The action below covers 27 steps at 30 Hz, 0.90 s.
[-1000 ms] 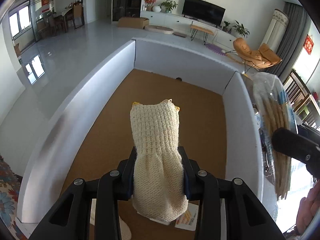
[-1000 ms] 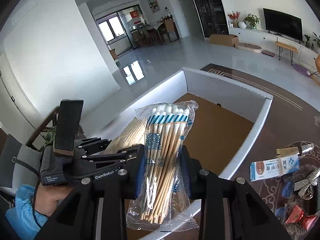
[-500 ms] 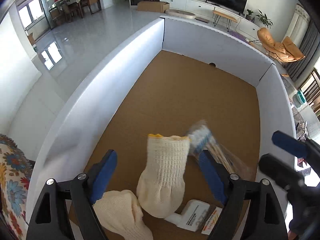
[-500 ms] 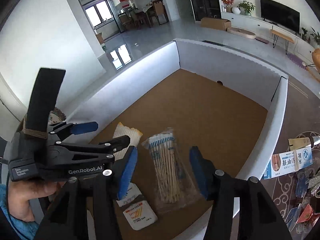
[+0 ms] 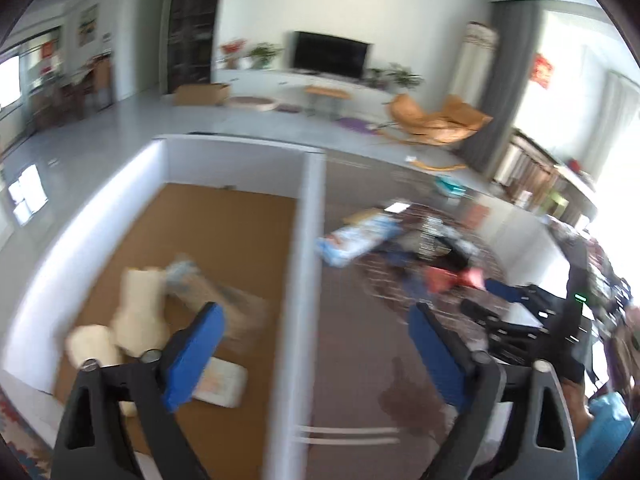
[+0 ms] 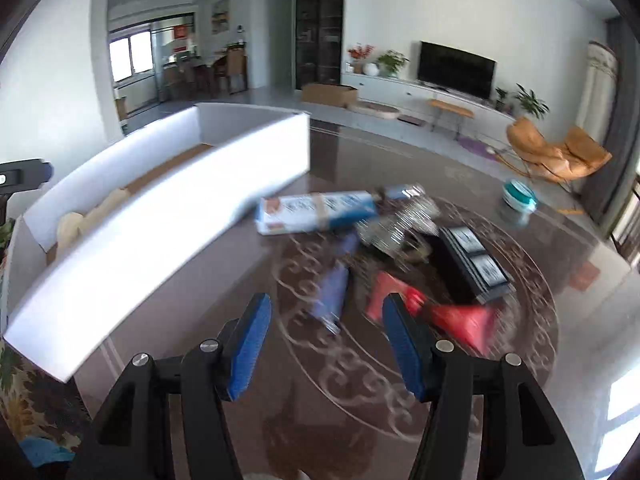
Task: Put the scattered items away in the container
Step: 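Return both open tools to the table items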
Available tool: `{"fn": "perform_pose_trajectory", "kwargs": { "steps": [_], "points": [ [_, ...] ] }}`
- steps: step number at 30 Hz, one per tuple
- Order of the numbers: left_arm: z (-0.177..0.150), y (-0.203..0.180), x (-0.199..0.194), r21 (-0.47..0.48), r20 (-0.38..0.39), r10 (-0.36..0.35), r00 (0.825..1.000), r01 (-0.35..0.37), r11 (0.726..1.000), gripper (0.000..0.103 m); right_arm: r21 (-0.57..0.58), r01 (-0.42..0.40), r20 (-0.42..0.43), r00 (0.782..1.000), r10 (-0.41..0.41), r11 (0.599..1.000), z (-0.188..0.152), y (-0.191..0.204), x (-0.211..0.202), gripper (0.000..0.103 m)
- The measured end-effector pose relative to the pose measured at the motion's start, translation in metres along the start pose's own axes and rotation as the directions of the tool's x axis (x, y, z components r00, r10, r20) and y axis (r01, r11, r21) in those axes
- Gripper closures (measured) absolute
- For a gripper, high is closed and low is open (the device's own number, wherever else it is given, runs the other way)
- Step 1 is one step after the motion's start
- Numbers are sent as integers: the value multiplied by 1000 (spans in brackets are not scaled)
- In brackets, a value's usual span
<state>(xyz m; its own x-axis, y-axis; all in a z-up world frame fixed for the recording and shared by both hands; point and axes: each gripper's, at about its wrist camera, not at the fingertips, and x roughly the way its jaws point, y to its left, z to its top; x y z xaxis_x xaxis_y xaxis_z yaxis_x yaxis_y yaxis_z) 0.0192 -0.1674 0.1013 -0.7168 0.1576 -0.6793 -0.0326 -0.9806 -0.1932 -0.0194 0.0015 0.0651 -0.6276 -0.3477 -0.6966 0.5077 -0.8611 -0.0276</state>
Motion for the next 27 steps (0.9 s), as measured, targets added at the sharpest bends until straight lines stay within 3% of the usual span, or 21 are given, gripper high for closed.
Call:
{"fn": "perform_pose_trajectory", "kwargs": {
  "steps": [2,6,10,14,19,22,27],
  "points": [
    [-17,-40,20,44,-40,-65,997,66,997,0,73,56,-42,998,-53,996,-30,-41,-7,43],
    [-54,-98,82,85,-179,-95,979,111,990,0,185,165,-98,984,-149,969,-84,-105,-22,43],
    [-84,-132,131,180,-257,-25,966,73,981,0,262,205,-126,976,-177,943,-110,-138,-39,43],
    [-90,-141,159,156,-280,3,960,42,987,0,320,191,-130,979,-156,928,-126,-153,-44,43],
    [-84,-150,182,169,-247,60,967,-18,985,0,357,181,-126,981,-145,917,-128,-159,-41,42],
    [-84,-156,189,212,-227,107,968,-58,976,0,347,196,-132,978,-159,917,-124,-155,-35,41],
    [-78,-158,195,208,-217,112,970,-66,976,0,281,232,-166,968,-191,931,-122,-144,-27,31]
  ]
}}
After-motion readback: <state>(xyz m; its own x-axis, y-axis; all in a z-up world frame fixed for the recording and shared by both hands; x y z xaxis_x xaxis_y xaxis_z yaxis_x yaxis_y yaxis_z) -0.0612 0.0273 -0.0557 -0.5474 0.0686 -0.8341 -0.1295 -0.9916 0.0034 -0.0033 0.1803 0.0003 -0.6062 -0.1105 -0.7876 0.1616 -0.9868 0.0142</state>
